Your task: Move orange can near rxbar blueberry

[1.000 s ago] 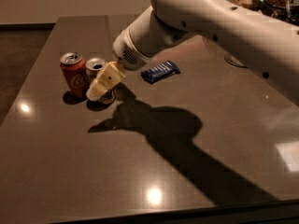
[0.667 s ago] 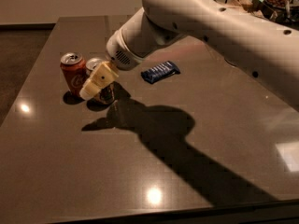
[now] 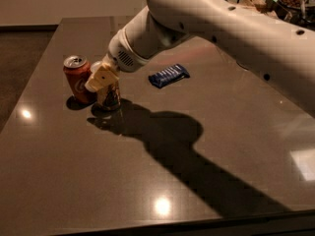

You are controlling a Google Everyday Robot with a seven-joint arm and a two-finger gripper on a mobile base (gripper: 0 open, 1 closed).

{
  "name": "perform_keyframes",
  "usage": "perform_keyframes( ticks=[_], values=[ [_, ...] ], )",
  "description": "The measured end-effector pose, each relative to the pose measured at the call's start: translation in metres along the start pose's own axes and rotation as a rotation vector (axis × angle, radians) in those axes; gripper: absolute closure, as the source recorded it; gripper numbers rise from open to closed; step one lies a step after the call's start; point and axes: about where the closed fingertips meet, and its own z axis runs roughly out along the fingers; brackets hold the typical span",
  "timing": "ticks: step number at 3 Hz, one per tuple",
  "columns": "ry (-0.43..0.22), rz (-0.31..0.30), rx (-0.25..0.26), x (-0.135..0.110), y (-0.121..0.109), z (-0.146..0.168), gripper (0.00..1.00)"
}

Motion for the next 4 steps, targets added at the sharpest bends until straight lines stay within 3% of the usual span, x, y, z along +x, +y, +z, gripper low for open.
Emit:
perform_keyframes(
  ticks=[2,3,4],
  values=[
    [-0.005,0.067,0.079,0.014,-0.029,-0.038,0.87],
    [0.004,0.130,0.151,0.035,-0.058,-0.064,1.00],
    [0.006,0.198,0.222,0.062,-0.081,-0.091,1.00]
  ],
)
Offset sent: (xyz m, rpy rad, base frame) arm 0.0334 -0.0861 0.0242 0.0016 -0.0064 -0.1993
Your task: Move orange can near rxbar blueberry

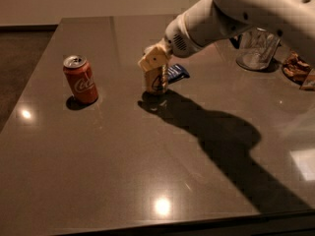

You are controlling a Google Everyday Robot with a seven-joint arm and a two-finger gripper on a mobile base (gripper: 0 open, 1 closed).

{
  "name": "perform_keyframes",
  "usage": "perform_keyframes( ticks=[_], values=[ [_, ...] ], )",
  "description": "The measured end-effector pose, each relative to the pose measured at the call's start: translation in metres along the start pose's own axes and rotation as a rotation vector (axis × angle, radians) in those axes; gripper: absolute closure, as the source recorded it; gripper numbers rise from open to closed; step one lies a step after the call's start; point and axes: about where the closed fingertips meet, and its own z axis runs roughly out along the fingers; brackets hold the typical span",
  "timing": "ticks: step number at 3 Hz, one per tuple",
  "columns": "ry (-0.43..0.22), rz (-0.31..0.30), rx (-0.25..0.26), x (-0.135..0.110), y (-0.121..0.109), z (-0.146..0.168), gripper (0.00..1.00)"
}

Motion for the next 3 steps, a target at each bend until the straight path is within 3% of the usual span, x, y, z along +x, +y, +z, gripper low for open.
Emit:
perform_keyframes(
  ticks=[1,2,3],
  values=[
    [-0.020,0.063,0.063,0.021,-0.026,-0.022,1.00],
    [-0.039,0.107,0.115,0.038,-0.045,-0.036,0.83],
    [-0.048,0.130,0.136,0.048,-0.056,-0.039,0.60]
  ],
)
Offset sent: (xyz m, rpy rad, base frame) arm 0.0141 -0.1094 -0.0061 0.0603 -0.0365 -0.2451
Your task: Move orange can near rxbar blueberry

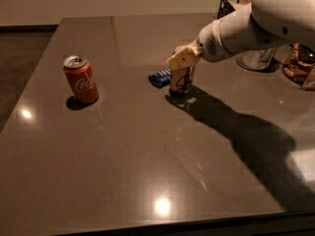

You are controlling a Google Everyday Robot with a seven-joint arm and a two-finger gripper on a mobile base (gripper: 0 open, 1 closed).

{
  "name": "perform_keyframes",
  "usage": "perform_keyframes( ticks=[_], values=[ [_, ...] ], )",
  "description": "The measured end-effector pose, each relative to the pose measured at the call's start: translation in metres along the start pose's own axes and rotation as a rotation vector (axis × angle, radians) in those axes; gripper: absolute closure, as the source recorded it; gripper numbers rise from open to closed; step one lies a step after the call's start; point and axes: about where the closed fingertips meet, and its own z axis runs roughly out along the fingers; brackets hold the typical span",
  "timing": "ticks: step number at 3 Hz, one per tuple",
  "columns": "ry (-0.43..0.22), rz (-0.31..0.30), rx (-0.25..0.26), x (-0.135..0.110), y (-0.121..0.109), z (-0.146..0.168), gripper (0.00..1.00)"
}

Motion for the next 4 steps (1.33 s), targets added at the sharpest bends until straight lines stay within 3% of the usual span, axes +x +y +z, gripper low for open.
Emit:
perform_keyframes(
  ticks=[2,3,4],
  values=[
    [-0.012,0.016,-0.014,0.0024,-0.0025,0.0053,0.14],
    [-0.012,0.013,-0.015,0.0013,-0.0010,0.0054,0.00],
    [-0.012,0.013,-0.015,0.0013,-0.0009,0.0055,0.00]
  ],
)
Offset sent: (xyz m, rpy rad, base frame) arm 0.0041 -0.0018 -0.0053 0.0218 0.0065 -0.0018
